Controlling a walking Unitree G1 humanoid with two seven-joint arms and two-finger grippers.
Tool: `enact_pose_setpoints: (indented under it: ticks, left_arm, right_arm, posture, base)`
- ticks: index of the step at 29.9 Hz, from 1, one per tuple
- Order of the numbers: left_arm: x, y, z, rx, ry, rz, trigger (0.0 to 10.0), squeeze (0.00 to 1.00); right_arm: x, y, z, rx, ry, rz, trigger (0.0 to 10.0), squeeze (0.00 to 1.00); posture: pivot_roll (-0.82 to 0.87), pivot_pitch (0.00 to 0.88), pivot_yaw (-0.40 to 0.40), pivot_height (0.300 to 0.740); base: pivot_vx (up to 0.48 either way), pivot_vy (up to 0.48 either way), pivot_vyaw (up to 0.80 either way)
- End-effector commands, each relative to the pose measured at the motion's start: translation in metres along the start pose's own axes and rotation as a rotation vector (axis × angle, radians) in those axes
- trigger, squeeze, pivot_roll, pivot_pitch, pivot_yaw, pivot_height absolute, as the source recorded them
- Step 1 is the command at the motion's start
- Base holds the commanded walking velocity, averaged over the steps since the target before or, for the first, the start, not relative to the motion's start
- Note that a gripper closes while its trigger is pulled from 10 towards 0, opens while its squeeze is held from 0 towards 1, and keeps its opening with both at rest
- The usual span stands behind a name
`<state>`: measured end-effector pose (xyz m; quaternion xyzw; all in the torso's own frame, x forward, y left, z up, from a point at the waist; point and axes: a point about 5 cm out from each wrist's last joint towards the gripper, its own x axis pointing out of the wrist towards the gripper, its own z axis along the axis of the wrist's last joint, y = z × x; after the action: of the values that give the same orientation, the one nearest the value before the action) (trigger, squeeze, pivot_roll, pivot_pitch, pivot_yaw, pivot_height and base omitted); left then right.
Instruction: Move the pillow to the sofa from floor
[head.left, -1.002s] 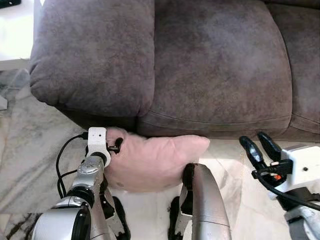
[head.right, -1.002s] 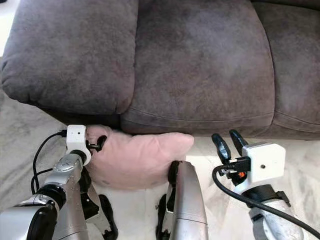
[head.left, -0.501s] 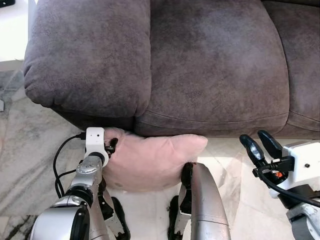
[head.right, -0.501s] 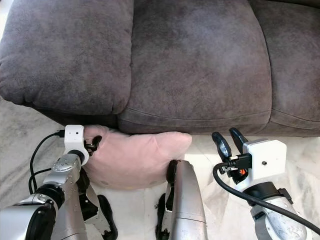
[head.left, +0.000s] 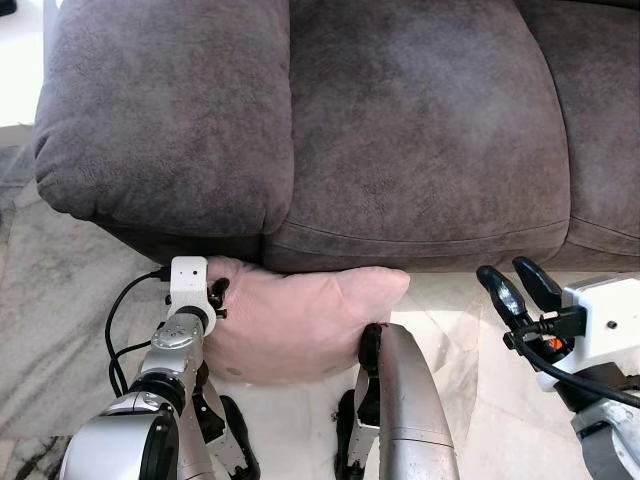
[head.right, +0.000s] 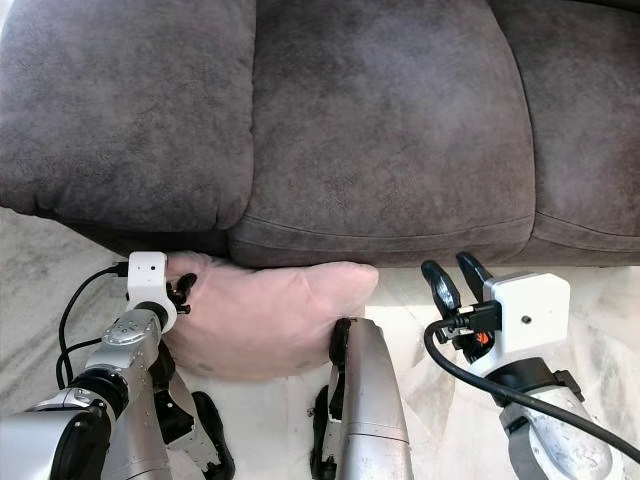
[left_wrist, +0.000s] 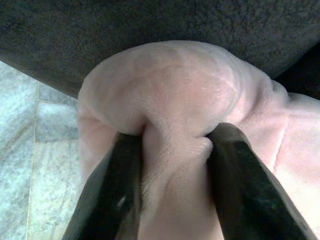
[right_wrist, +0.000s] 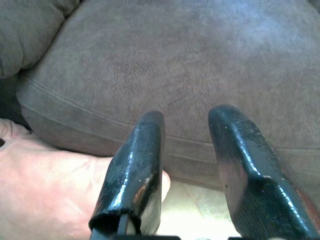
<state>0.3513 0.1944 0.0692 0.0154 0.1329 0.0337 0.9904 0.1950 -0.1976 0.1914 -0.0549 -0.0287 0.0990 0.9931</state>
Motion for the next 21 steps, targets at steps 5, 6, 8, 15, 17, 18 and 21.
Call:
enact_pose_setpoints:
  ticks: [5, 6, 8, 15, 17, 18, 21]
  left_arm:
    - [-0.007, 0.002, -0.022, -0.015, 0.077, 0.015, 0.0, 0.00]
    - [-0.007, 0.001, -0.022, -0.015, 0.077, 0.013, 0.0, 0.00]
    - [-0.007, 0.000, -0.024, -0.015, 0.078, 0.009, 0.0, 0.00]
    - [-0.009, 0.002, -0.026, -0.014, 0.083, 0.008, 0.0, 0.00]
    - [-0.009, 0.002, -0.027, -0.010, 0.082, 0.006, 0.0, 0.00]
    - [-0.009, 0.002, -0.027, -0.007, 0.080, 0.004, 0.0, 0.00]
    - [-0.009, 0.002, -0.027, -0.005, 0.078, 0.002, 0.0, 0.00]
  right_arm:
    - [-0.003, -0.002, -0.004, 0.003, 0.029, -0.013, 10.0, 0.00]
    - [-0.002, -0.002, -0.005, 0.003, 0.029, -0.014, 10.0, 0.00]
    - [-0.002, -0.002, -0.005, 0.006, 0.028, -0.016, 10.0, 0.00]
    - [0.001, -0.002, -0.007, 0.010, 0.026, -0.018, 10.0, 0.00]
    - [0.003, -0.002, -0.009, 0.012, 0.023, -0.019, 10.0, 0.00]
    - [0.005, -0.001, -0.009, 0.015, 0.021, -0.019, 10.0, 0.00]
    - [0.007, 0.000, -0.010, 0.019, 0.018, -0.019, 10.0, 0.00]
  posture:
    - [-0.23, 0.460, -0.175, 0.509]
    - [-0.22, 0.456, -0.173, 0.509]
    - [-0.22, 0.453, -0.174, 0.509]
    - [-0.22, 0.434, -0.165, 0.509]
    - [-0.21, 0.425, -0.159, 0.509]
    - [-0.20, 0.419, -0.157, 0.509]
    - [-0.20, 0.412, -0.153, 0.509]
  base:
    - [0.000, 0.000, 0.00]
    - [0.000, 0.000, 0.00]
    - [0.000, 0.000, 0.00]
    - [0.000, 0.000, 0.00]
    - [0.000, 0.000, 0.00]
    - [0.000, 0.000, 0.00]
    - [0.000, 0.000, 0.00]
